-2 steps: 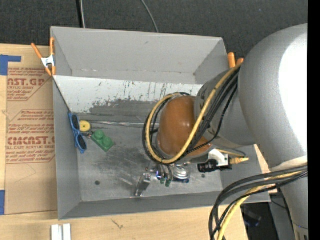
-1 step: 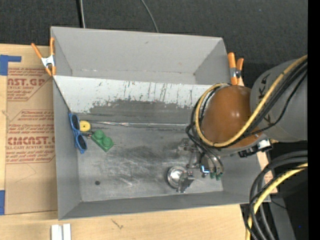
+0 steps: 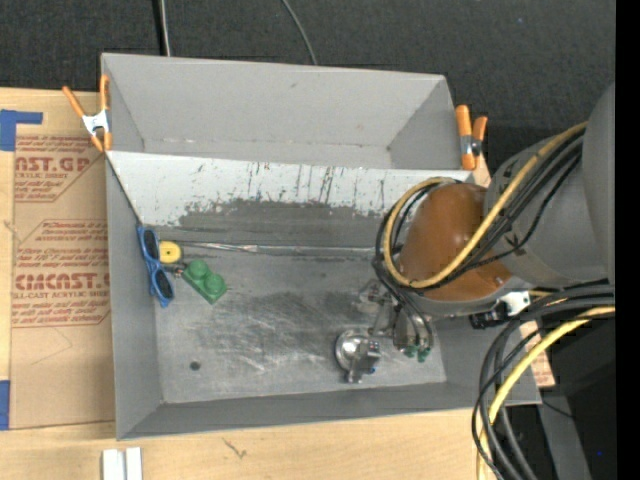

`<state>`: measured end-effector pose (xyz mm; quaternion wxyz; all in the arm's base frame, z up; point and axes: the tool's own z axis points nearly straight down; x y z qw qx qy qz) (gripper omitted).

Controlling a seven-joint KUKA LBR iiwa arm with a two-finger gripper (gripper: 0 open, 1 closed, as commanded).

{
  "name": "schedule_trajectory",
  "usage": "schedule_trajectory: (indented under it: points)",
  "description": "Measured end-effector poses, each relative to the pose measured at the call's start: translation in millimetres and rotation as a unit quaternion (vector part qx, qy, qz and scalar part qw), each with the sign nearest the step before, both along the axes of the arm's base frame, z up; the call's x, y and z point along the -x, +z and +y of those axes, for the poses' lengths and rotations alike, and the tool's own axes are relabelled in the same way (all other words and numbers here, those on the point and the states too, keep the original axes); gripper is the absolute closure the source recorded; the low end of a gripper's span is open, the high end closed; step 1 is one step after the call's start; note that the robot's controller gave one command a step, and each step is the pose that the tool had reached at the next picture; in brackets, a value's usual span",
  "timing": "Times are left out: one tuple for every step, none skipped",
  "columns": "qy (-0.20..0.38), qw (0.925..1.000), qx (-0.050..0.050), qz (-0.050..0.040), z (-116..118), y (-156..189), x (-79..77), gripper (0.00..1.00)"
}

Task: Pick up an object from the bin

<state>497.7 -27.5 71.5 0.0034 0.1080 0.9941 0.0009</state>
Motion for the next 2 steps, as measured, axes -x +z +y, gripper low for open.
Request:
schedule_trajectory:
  points:
    - [0.0,1.0,0.0,0.0001,0.0,1.5,-0.5,1.0]
    - [0.008,1.0,0.0,-0.0009,13.0,155.7,-1.8,1.0]
